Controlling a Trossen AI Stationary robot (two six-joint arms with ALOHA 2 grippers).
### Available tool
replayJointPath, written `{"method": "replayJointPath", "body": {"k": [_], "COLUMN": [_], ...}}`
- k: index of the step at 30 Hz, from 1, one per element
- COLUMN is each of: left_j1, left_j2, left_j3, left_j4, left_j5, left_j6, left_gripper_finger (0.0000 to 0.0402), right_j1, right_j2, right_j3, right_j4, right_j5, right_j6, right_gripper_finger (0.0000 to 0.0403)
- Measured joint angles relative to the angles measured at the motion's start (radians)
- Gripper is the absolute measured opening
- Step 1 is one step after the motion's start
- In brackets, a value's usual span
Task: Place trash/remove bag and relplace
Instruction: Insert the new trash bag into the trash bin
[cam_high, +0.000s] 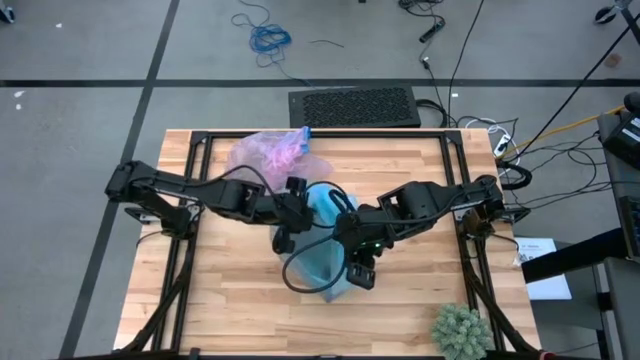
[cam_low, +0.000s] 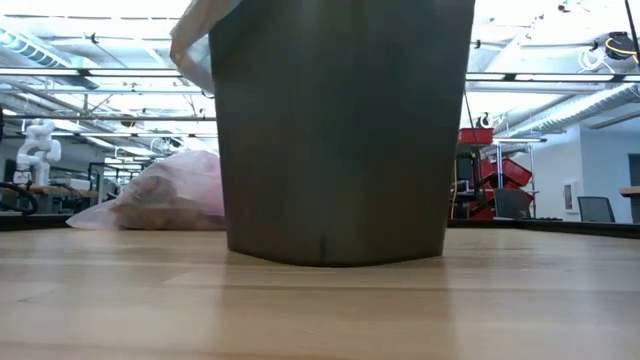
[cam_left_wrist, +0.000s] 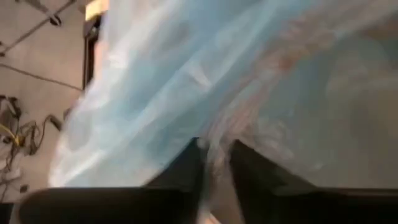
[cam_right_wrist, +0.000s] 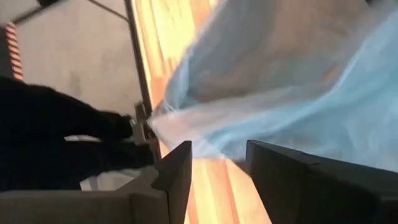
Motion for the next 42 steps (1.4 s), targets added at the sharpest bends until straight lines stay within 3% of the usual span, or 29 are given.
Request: {"method": "replayJointPath", "body": {"k": [2, 4, 9, 12, 16, 21, 29, 37, 42], "left_j1": [0.0, 0.0, 0.016, 0.046, 0.093, 0.134, 0.16, 0.202, 0.22], "left_j2": [-0.001, -0.004, -0.004, -0.004, -0.004, 0.011, 0.033, 0.039, 0.039], "left_j3": [0.027, 0.062, 0.131, 0.147, 0.154, 0.154, 0.155, 0.154, 0.154], "left_j4": [0.002, 0.004, 0.029, 0.044, 0.063, 0.117, 0.173, 0.174, 0.174], "left_j5": [0.003, 0.009, 0.008, 0.009, 0.065, 0.123, 0.142, 0.199, 0.228], "left_j6": [0.006, 0.001, 0.001, 0.0, -0.028, -0.054, -0.074, -0.159, -0.202], "left_gripper_finger": [0.0029, 0.0011, 0.0003, 0.0002, 0.0001, 0.0001, 0.0001, 0.0, 0.0], "right_j1": [0.002, 0.006, 0.0, -0.013, -0.03, -0.048, -0.125, -0.131, -0.115], "right_j2": [0.0, 0.0, 0.0, 0.001, 0.001, 0.002, 0.03, 0.055, 0.058], "right_j3": [0.0, 0.0, 0.0, 0.0, 0.0, 0.0, -0.001, -0.001, -0.001], "right_j4": [0.041, 0.07, 0.079, 0.08, 0.103, 0.148, 0.131, 0.052, -0.05], "right_j5": [0.016, 0.052, 0.188, 0.212, 0.226, 0.319, 0.274, 0.228, 0.227], "right_j6": [-0.014, -0.051, -0.231, -0.298, -0.344, -0.47, -0.493, -0.495, -0.411], "right_gripper_finger": [0.0134, 0.0121, 0.0086, 0.0072, 0.0067, 0.0066, 0.006, 0.0005, 0.0001]}}
